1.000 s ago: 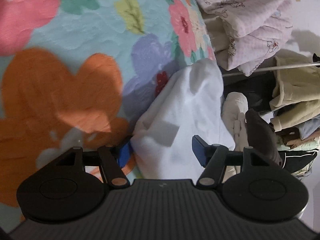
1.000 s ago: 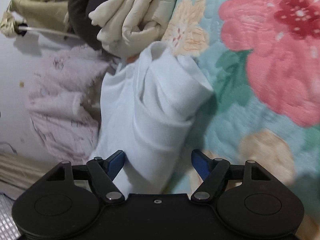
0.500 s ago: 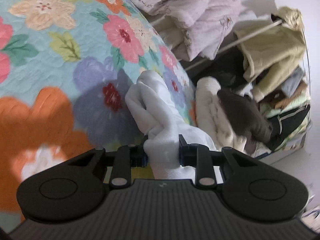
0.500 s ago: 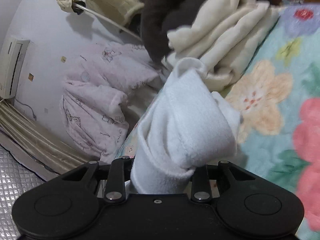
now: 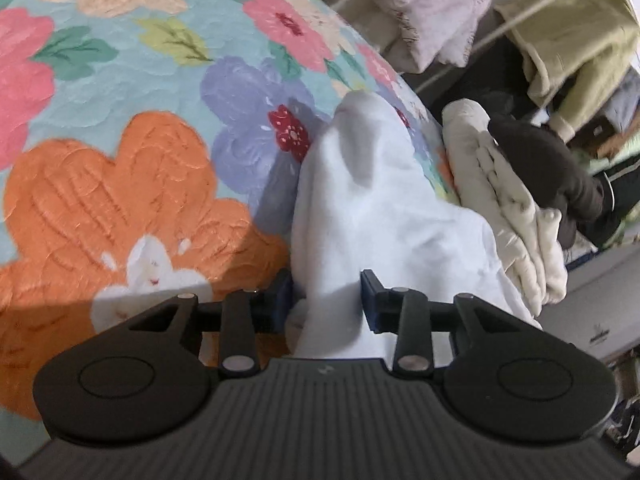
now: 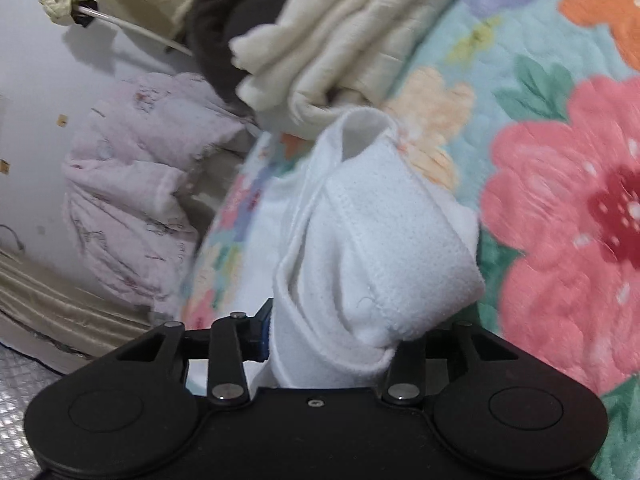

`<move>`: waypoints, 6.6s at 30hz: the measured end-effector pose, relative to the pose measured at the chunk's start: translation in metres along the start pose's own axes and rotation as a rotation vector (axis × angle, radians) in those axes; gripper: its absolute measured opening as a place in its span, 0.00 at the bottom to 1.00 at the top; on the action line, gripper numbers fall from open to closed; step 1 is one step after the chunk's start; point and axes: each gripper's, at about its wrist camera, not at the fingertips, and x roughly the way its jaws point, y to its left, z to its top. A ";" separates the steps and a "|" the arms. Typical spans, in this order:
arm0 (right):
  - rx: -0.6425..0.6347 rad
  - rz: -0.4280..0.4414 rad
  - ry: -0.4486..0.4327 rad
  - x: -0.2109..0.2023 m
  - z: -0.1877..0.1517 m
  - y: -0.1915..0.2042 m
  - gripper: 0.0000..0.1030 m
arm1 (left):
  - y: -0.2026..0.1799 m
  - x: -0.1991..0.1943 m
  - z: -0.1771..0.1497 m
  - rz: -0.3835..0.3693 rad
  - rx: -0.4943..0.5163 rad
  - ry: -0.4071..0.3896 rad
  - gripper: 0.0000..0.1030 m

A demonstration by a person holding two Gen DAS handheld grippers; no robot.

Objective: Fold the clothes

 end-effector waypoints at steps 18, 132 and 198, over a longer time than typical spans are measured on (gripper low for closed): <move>-0.171 0.212 0.129 -0.073 0.118 0.067 0.34 | -0.164 -0.037 0.013 -0.203 0.370 -0.069 0.20; -0.431 -0.499 -0.092 -0.189 0.188 -0.103 0.64 | -0.226 0.043 -0.098 -0.215 0.796 0.197 0.46; -0.841 -0.475 0.118 -0.232 0.057 -0.007 0.75 | -0.259 -0.045 -0.184 -0.203 0.935 0.234 1.00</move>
